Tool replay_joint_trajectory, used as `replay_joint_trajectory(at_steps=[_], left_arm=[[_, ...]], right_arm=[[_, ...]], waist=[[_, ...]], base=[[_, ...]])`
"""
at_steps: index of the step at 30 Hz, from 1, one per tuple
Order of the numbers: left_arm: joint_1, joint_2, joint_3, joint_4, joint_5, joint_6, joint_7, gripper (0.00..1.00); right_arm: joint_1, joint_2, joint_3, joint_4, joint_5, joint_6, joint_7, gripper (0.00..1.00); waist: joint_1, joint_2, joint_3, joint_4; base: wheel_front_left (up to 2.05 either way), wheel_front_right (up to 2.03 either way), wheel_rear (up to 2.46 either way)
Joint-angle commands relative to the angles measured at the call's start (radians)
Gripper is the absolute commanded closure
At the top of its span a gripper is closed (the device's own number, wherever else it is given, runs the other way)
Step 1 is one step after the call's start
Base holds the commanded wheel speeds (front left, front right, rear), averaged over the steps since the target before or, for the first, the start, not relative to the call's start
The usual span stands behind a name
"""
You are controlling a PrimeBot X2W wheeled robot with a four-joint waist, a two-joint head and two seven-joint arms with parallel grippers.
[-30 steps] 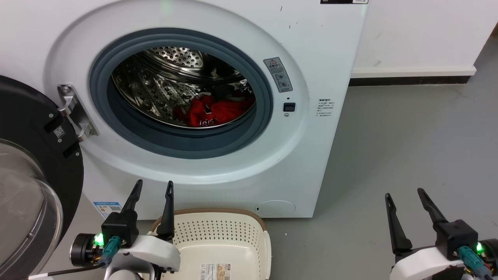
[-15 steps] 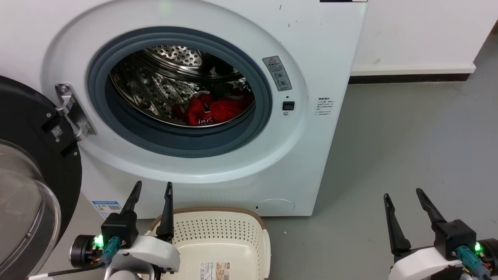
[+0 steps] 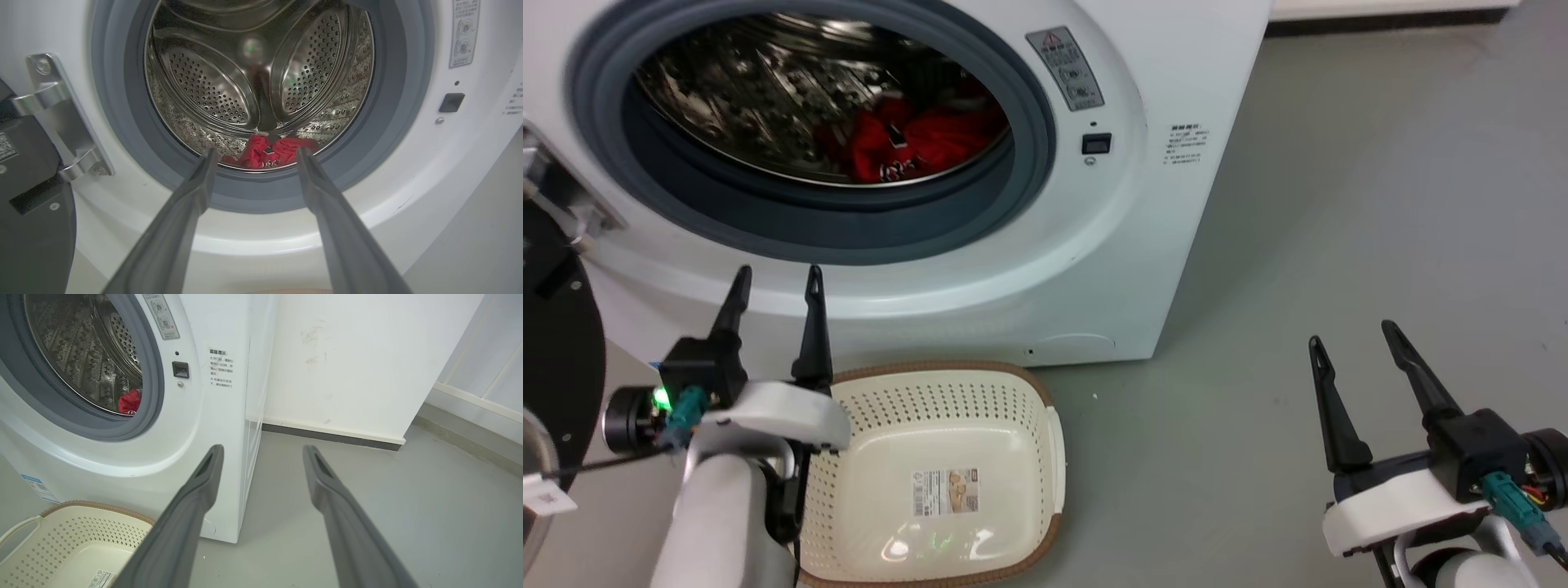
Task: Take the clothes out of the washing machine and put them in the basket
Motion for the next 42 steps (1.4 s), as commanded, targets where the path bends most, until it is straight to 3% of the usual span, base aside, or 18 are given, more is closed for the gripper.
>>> replay_joint_trajectory(at_steps=[1,10,18,30,36,42], left_arm=[[-0.047,0.013,0.005,0.016,-0.006,-0.005,-0.003,0.0],[-0.337,0.082,0.01,0.174,-0.033,-0.03,0.0,0.0],[-0.612,0.134,-0.04,0.324,-0.044,-0.053,0.032,0.0],[-0.995,0.239,-0.142,0.544,-0.095,-0.063,0.143,0.0],[-1.133,0.278,-0.238,0.605,-0.157,-0.062,0.251,0.0],[-1.231,0.34,-0.35,0.649,-0.25,-0.062,0.433,0.0]], right_arm=[[-0.025,0.003,0.004,-0.009,0.001,-0.001,-0.008,0.0],[-0.088,0.003,0.018,-0.034,0.02,-0.001,-0.036,0.0],[-0.134,0.003,0.058,-0.04,0.009,-0.001,-0.045,0.0],[-0.17,0.003,0.149,-0.031,0.029,-0.001,-0.073,0.0],[-0.167,0.003,0.188,-0.027,0.042,-0.001,-0.084,0.0],[-0.162,0.003,0.236,-0.019,0.052,-0.001,-0.091,0.0]], waist=[[0.0,-0.0001,0.094,-0.045],[0.0,-0.0001,0.269,-0.081],[0.0,-0.0001,0.397,-0.082],[0.0,-0.0001,0.532,-0.161],[0.0,-0.0001,0.574,-0.198],[0.0,-0.0001,0.61,-0.247]], base=[[0.0,0.0,0.0],[0.0,0.0,0.0],[0.0,0.0,0.0],[0.0,0.0,0.0],[0.0,0.0,0.0],[0.0,0.0,0.0]])
